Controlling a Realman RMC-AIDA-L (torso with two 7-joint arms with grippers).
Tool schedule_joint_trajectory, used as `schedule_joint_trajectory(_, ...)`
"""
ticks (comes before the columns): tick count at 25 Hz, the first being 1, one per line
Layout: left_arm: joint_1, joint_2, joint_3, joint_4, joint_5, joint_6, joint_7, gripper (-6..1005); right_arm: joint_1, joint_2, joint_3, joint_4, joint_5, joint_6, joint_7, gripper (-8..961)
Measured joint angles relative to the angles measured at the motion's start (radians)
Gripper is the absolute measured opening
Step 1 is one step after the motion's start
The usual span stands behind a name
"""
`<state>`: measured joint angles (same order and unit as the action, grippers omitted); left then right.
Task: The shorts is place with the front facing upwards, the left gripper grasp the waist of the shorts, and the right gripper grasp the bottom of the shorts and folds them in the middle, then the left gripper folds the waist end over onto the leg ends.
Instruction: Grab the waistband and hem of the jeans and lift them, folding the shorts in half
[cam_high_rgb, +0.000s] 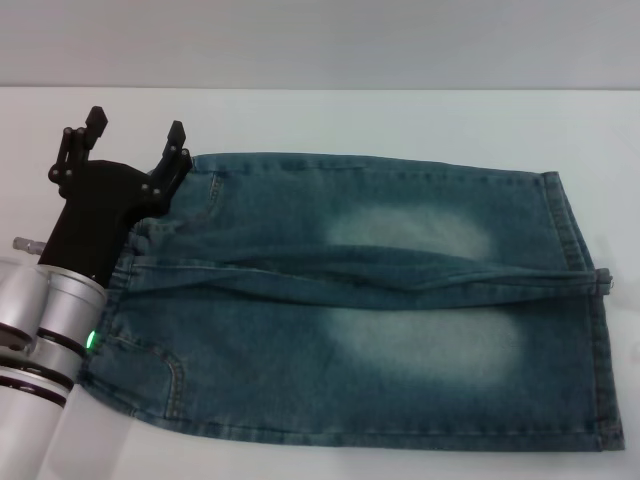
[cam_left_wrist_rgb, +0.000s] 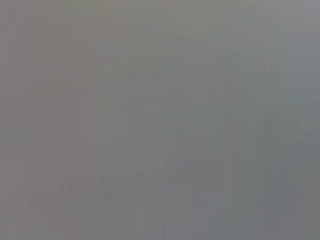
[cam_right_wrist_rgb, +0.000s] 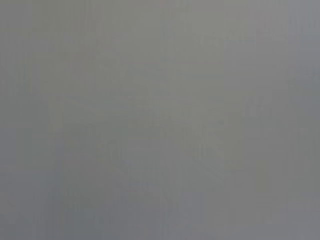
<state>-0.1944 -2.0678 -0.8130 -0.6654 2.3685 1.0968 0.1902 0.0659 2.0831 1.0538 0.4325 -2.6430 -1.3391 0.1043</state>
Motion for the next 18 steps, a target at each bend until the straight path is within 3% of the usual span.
schedule_joint_trajectory(12, 0.011, 0.003, -0.002, -0.033, 0.000, -0.038, -0.002, 858, -0.003, -0.003, -0.006, 0.007, -0.003, 0.002, 0.027, 778)
schedule_joint_trajectory(15, 0.029, 0.010, -0.016, -0.099, 0.001, -0.120, 0.004, 858, -0.015, -0.016, -0.024, 0.064, -0.007, 0.051, 0.054, 777)
schedule_joint_trajectory(18, 0.062, 0.022, -0.051, -0.200, 0.012, -0.215, 0.016, 858, -0.061, -0.042, -0.022, 0.202, -0.012, 0.169, 0.054, 777)
